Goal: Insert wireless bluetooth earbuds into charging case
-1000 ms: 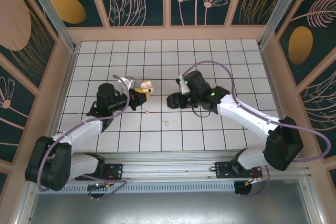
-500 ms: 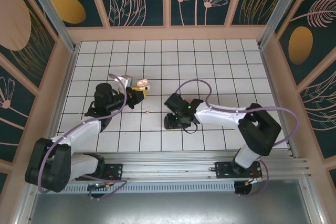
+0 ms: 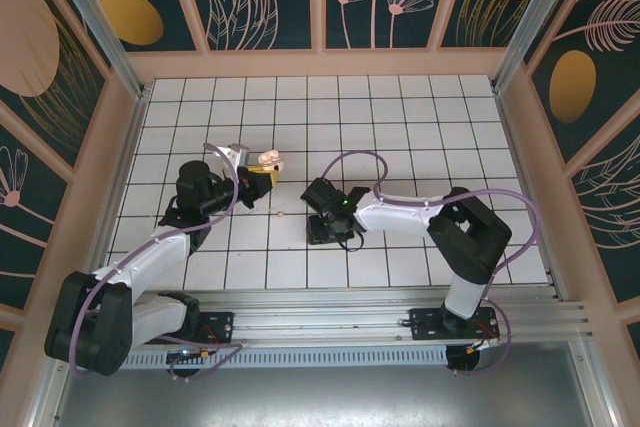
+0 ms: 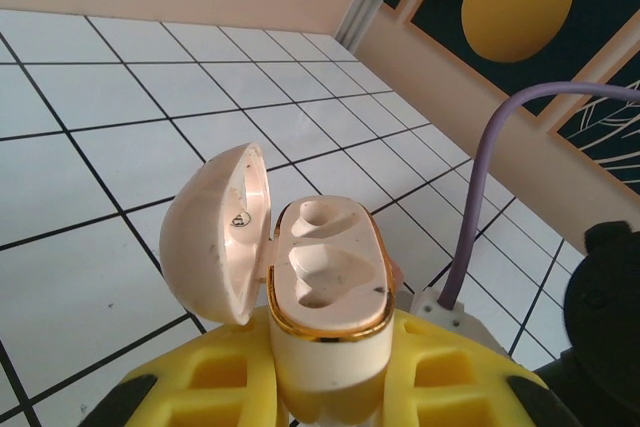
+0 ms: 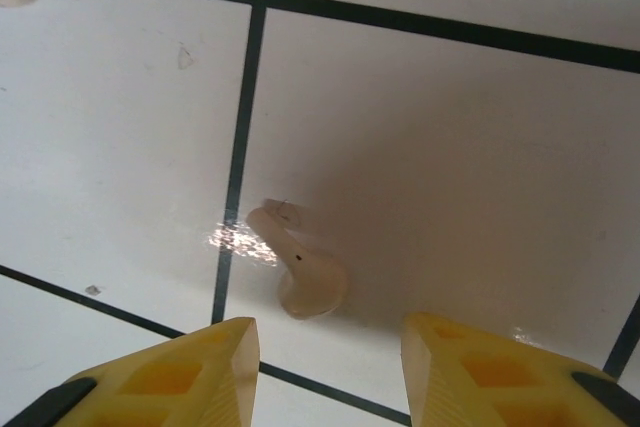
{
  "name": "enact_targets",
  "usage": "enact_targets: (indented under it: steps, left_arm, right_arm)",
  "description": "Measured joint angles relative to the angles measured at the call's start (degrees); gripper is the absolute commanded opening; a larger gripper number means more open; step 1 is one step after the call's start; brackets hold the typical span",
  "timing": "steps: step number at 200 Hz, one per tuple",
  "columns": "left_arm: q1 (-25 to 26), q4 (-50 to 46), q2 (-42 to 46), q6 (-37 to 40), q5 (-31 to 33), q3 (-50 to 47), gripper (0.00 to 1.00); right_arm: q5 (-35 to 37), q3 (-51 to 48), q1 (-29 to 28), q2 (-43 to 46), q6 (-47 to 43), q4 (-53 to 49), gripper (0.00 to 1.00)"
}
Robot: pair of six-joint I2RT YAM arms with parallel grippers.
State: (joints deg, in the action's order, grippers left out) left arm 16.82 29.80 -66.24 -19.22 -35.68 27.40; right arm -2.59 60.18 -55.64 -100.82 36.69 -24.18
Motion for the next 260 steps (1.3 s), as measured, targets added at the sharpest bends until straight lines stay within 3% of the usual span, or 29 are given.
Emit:
enact_targets:
  steps: [100, 192, 260]
  left_arm:
    - [0.0, 0.0, 0.4, 0.0, 0.0, 0.0, 0.12]
    - [0.0, -0.1, 0.7, 0.0, 0.2, 0.0, 0.12]
    - [0.0, -0.5, 0.8, 0.0, 0.2, 0.0, 0.12]
  right_arm:
    - [3.8, 0.6, -0.3, -1.9, -1.0, 0.0, 0.31]
    - [7.5, 0.6, 2.8, -1.9, -3.4, 1.3, 0.31]
    - [6.4, 0.6, 5.4, -1.4, -4.8, 2.9, 0.34]
